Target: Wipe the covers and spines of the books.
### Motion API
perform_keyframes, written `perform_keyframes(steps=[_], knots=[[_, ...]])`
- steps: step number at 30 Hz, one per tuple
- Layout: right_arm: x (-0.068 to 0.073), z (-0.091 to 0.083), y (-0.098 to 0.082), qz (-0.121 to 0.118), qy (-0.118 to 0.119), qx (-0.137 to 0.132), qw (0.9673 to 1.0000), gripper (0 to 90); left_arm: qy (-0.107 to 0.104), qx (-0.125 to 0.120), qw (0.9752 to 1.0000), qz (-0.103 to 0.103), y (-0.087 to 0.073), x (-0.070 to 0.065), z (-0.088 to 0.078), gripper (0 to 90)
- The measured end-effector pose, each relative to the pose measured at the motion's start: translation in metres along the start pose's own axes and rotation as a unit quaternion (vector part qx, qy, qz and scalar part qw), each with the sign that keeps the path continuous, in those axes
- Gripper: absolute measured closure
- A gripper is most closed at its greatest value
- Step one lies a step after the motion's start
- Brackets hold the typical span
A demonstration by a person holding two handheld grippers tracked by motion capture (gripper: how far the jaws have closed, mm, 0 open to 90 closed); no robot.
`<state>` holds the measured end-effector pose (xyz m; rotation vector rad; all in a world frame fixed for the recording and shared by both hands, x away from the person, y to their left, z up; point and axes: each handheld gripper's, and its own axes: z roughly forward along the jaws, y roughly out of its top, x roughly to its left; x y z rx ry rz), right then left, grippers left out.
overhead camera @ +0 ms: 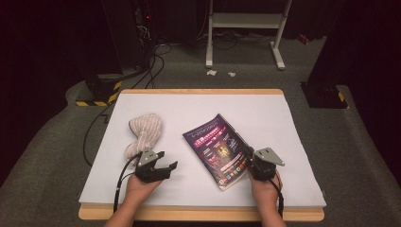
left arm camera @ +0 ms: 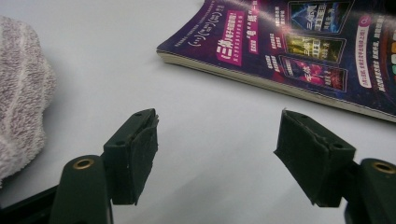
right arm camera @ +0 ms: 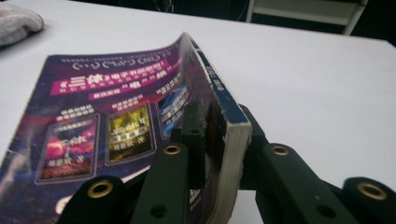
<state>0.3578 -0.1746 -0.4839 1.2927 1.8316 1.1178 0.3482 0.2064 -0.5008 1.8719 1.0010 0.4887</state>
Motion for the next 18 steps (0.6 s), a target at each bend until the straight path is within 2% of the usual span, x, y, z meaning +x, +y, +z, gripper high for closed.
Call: perform_keyframes(steps=[5, 10, 12, 14, 18], knots=[[-0.008, 0.001, -0.007, 0.013, 0.001, 0.01, 0.9999, 73.2, -0.003, 0.0, 1.0, -0.002, 0.0, -0.002, 0.0, 29.3], [-0.018, 0.003, -0.009, 0.034, -0.001, 0.033, 0.9989, 59.7, -0.005, 0.001, 1.0, -0.001, 0.0, -0.004, 0.002, 29.2], [-0.022, 0.003, -0.011, 0.036, -0.003, 0.04, 0.9986, 56.0, -0.007, 0.004, 1.0, 0.001, 0.0, -0.005, 0.003, 29.2], [-0.027, 0.001, -0.012, 0.035, -0.016, 0.043, 0.9983, 53.8, -0.008, 0.005, 1.0, 0.002, 0.0, -0.006, 0.003, 29.0], [-0.033, -0.002, -0.014, 0.034, -0.021, 0.044, 0.9982, 51.7, -0.011, 0.003, 0.9999, 0.005, 0.001, -0.011, 0.005, 28.9]])
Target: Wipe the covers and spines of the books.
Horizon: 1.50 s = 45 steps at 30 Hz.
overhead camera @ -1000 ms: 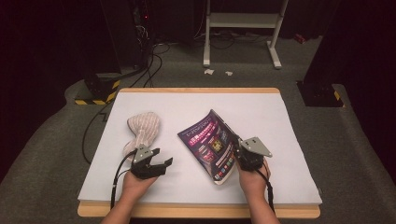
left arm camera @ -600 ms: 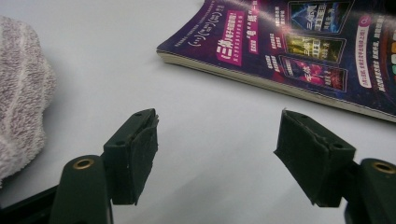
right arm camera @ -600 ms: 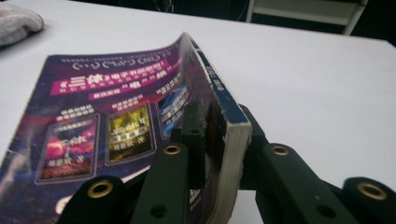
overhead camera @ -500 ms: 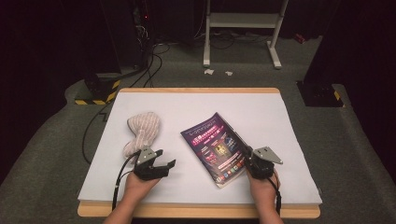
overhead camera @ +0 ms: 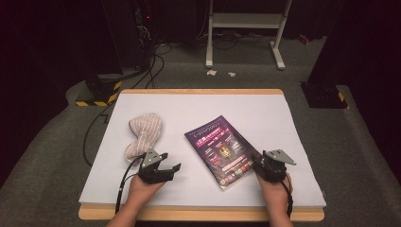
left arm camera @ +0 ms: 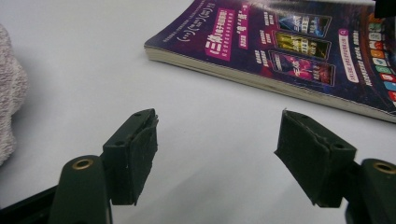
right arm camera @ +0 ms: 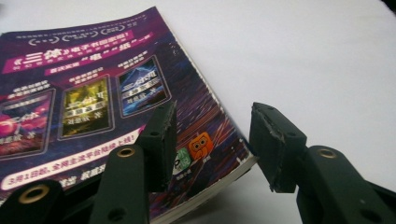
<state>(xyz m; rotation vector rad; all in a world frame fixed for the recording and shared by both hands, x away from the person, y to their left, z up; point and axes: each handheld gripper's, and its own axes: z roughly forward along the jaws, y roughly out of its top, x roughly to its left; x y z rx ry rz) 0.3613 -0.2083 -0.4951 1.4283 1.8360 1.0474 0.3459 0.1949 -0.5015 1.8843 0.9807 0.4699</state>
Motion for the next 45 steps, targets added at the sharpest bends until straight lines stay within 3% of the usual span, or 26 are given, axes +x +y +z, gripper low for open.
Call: perform_keyframes(steps=[6, 10, 17, 19, 25, 36, 41, 45], knots=[[0.002, 0.001, 0.003, -0.019, 0.006, -0.001, 0.9998, 49.4, 0.0, 0.0, 0.9999, 0.012, 0.001, -0.009, 0.005, 26.8], [0.003, 0.014, 0.008, -0.023, 0.021, 0.029, 0.9991, 43.4, -0.001, 0.004, 0.9999, 0.015, 0.002, -0.013, 0.006, 24.5], [-0.004, 0.037, 0.01, 0.003, 0.046, 0.086, 0.9952, 35.7, -0.003, 0.005, 0.9998, 0.018, 0.002, -0.016, 0.005, 24.5], [-0.005, 0.039, 0.01, 0.01, 0.049, 0.091, 0.9946, 35.1, -0.006, 0.007, 0.9998, 0.016, 0.002, -0.016, 0.005, 24.5], [-0.002, 0.036, 0.009, 0.004, 0.053, 0.096, 0.994, 36.8, -0.009, 0.008, 0.9998, 0.013, 0.003, -0.017, 0.006, 25.1], [0.035, 0.019, -0.004, -0.034, 0.098, 0.095, 0.9901, 40.4, -0.022, 0.018, 0.9996, 0.006, 0.008, -0.023, 0.015, 27.5], [0.049, 0.015, -0.007, -0.047, 0.116, 0.095, 0.9877, 41.4, -0.027, 0.037, 0.9989, 0.008, 0.009, -0.03, 0.027, 28.0], [0.066, 0.011, -0.01, -0.059, 0.137, 0.097, 0.984, 42.2, -0.021, 0.055, 0.9983, 0.005, 0.008, -0.025, 0.029, 28.8]])
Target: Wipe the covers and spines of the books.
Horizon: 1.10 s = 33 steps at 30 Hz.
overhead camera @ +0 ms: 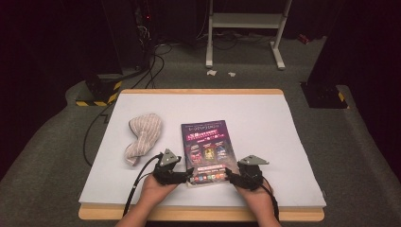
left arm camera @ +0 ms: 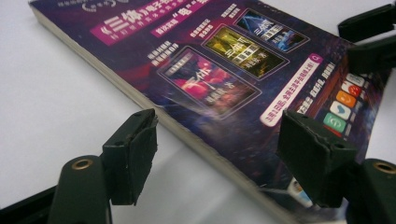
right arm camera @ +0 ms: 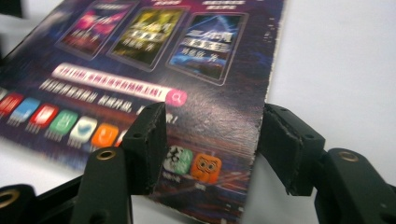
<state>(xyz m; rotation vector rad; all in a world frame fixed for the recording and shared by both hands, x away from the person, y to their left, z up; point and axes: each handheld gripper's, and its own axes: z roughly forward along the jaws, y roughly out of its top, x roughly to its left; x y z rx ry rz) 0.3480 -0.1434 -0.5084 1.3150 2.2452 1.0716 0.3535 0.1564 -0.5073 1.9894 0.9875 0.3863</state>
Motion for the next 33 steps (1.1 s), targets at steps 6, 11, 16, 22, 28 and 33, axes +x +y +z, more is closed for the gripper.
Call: perform_keyframes(steps=[6, 11, 16, 22, 28, 33], knots=[[0.027, 0.005, 0.001, -0.032, 0.023, 0.001, 0.9992, 42.2, 0.012, 0.007, 0.9998, -0.01, -0.005, 0.009, -0.006, 30.6], [0.033, 0.006, 0.002, -0.038, 0.023, 0.001, 0.999, 41.9, 0.013, 0.013, 0.9997, -0.015, -0.007, 0.012, -0.007, 32.2], [0.028, 0.007, 0.003, -0.029, 0.026, -0.001, 0.9993, 41.9, 0.013, 0.016, 0.9996, -0.021, -0.006, 0.011, -0.007, 35.3], [0.015, 0.005, 0.002, -0.007, 0.022, 0.0, 0.9997, 43.8, 0.02, 0.016, 0.9996, 0.01, -0.004, -0.003, -0.005, 37.8], [0.01, 0.004, 0.001, -0.004, 0.02, -0.002, 0.9998, 43.5, 0.023, 0.012, 0.9997, -0.004, -0.006, 0.0, -0.008, 38.1], [0.012, 0.003, 0.001, -0.008, 0.019, -0.003, 0.9998, 43.0, 0.02, 0.006, 0.9998, 0.001, -0.006, 0.0, -0.01, 37.8]])
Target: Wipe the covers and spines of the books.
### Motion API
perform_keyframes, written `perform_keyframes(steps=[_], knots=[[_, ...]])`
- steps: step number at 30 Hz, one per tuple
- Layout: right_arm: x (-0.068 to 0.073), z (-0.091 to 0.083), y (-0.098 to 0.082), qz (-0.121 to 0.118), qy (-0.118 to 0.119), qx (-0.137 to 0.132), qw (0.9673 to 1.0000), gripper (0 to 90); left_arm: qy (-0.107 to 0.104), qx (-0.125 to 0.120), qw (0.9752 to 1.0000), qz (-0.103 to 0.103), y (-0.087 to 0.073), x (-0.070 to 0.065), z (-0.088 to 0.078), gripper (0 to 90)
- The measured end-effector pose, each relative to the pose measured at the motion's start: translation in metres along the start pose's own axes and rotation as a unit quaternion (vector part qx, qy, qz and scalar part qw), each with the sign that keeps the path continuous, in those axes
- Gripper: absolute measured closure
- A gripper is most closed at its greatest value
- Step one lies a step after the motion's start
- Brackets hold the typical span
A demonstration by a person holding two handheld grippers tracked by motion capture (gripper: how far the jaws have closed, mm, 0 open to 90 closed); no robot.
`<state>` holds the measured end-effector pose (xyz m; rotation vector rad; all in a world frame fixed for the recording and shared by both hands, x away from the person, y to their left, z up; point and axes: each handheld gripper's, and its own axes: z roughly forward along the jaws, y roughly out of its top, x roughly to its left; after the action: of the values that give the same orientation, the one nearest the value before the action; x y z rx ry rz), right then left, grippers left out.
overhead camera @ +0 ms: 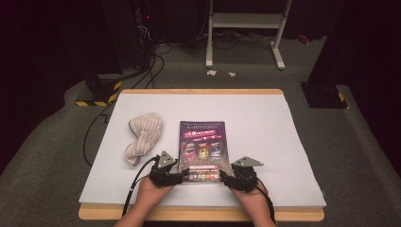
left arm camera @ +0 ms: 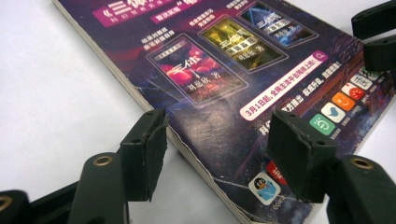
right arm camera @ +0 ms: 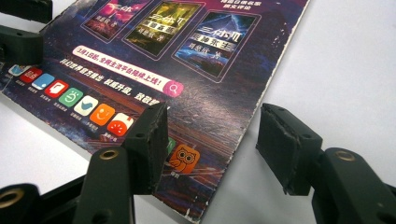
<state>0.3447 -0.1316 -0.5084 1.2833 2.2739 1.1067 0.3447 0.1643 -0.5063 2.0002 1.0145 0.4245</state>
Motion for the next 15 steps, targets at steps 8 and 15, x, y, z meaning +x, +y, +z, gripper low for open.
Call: perform_keyframes(steps=[8, 15], knots=[[-0.002, -0.005, 0.0, -0.004, 0.001, -0.013, 0.9999, 44.3, -0.001, -0.013, 0.9999, 0.0, 0.001, 0.008, -0.013, 39.6], [-0.005, -0.008, -0.003, -0.005, -0.003, -0.017, 0.9998, 45.1, 0.003, -0.023, 0.9997, 0.0, 0.002, 0.02, -0.022, 42.3]])
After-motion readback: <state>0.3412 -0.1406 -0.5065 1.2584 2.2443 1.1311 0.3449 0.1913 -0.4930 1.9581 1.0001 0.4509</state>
